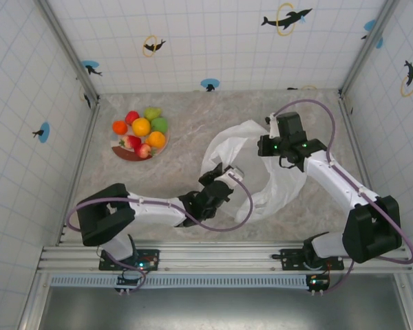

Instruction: Place the fruits into the plastic bag

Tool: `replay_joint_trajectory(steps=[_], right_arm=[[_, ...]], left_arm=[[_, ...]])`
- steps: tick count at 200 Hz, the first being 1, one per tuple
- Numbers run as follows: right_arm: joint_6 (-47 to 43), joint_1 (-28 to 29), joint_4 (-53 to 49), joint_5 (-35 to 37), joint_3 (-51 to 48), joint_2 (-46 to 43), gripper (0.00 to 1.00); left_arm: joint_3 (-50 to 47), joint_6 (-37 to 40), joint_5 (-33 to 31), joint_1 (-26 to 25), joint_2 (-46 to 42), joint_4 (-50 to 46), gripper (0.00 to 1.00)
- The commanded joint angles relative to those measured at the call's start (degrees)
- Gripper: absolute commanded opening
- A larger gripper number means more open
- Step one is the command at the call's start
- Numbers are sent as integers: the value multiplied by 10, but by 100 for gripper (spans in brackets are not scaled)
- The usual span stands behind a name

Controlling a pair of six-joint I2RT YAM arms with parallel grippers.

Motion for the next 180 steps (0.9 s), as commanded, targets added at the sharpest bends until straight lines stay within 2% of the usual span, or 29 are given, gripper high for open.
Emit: replay_joint_trajectory(steps=[1,18,44,79,108,128,157,180], right_arm=[[-89,8,-60,53,35,-19,0],[-121,13,-85,112,51,-25,0],[-149,19,-96,159,65,-37,0],[-149,21,-75,140,55,-43,0],[-123,31,-32,178,28,-49,0],[-117,52,16,230,-2,-64,0],[-154,88,68,328,-26,-75,0],[-173,90,96,339,-42,-77,0]], left_arm=[[20,-82,107,19,-66,-30,11],[18,-171,204,57,-115,-58,0],[11,-287,347,128,-168,-70,0],[12,-391,440,193,-157,-81,0],[-9,-489,547,247,-130,-41,0],[-5,-501,577,253,-115,-41,0],[11,-503,593,256,-95,-72,0],[8,-511,600,264,-88,-72,0]])
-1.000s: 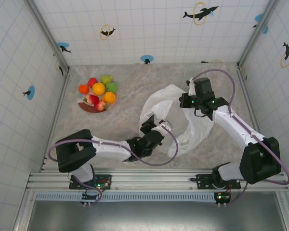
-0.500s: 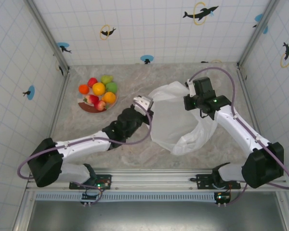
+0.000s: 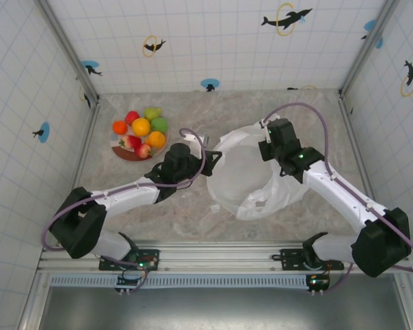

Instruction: Place the fruits into the plastic bag

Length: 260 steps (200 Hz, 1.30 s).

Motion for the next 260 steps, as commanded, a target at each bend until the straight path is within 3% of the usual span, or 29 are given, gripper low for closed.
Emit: replay_joint_trajectory(steps=[1,11,28,89,111,154,208,233,260], right_arm=[[-27,4,70,61,-20,-18,0],[-33,4,75,47,-25,-16,0],[-39,2,70,13,-31,-7,0],[14,-33,27,-113,-4,46,0],[55,-47,23,-139,10,64,0],[118,-55,36,-169,17,82,0],[141,-57,47,-200,25,96,0],[141,-58,50,-205,29,101,0],[138,-58,54,-217,37,108,0]], left_arm=[[9,-26,33,12,10,-5,0],[9,-28,34,15,11,-3,0],[12,-27,37,19,9,-9,15],[12,29,38,20,-44,-68,83],[-1,48,11,20,-83,-102,97],[2,58,-46,34,-150,-192,98],[56,33,-106,112,-175,-329,98],[71,16,-119,179,-177,-382,98],[73,-7,-83,305,-163,-396,98]])
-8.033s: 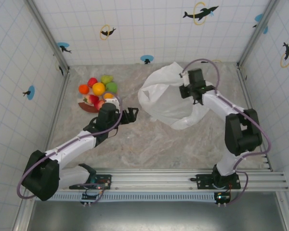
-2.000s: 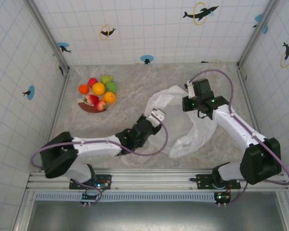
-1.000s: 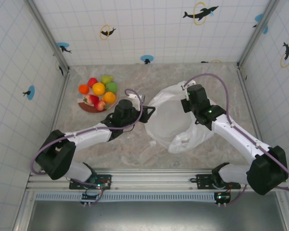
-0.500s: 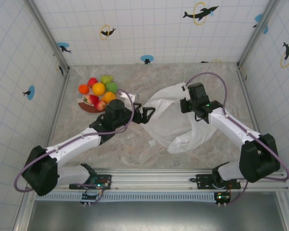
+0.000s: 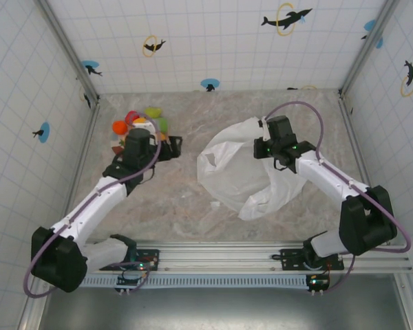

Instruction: Place the fruits into the plastic bag

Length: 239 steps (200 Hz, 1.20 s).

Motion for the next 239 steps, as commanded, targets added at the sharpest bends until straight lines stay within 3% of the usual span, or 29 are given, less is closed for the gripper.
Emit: replay_joint_trajectory(steps=[1,22,47,87,131,239], right_arm=[[5,-3,18,-17,32,10,0],[-3,-3,20,-26,39,16,0],[-9,-3,28,-39,42,19,0],[-23,-3,25,-46,38,22,0],[-33,-5,22,-54,31,19,0],[-35,-5,20,-72,38,35,0]], left_arm=[[15,-28,11,81,4,-56,98],[41,-30,17,148,40,-74,98],[70,-42,-2,185,94,-83,98],[81,-86,-50,189,166,-70,98],[73,-122,-50,189,226,-39,95],[87,-130,-29,189,318,-6,92]])
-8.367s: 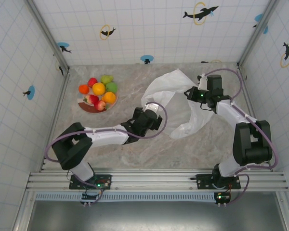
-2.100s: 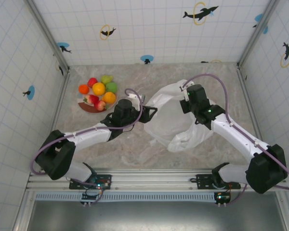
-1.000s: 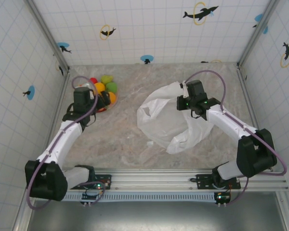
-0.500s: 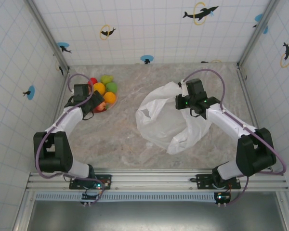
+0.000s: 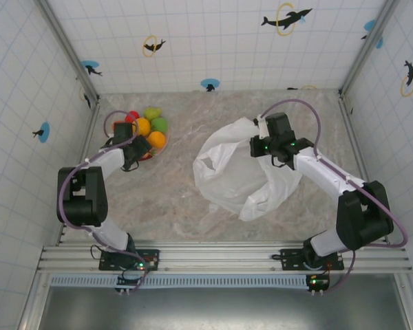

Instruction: Place the fruits into the plastic bag

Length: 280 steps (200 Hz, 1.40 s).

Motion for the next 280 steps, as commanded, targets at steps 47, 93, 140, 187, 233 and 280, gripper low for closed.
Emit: replay_joint_trajectory(steps=[47,93,140,187,233,280], right_arm=[[-7,-2,4,-11,21,18,0],[-10,-3,1,-8,19,22,0],[-11,-3,0,-8,19,24,0],[-11,-3,0,-8,18,27,0],[-11,-3,-1,-8,17,29,0],[-12,-3,-8,-6,15,27,0]], left_arm=[[38,-5,26,2,43,26,90],[38,-4,29,3,57,30,82],[26,-1,25,2,57,31,79],[2,0,33,2,53,35,78],[-6,4,32,2,54,38,72],[-16,5,33,2,37,42,60]])
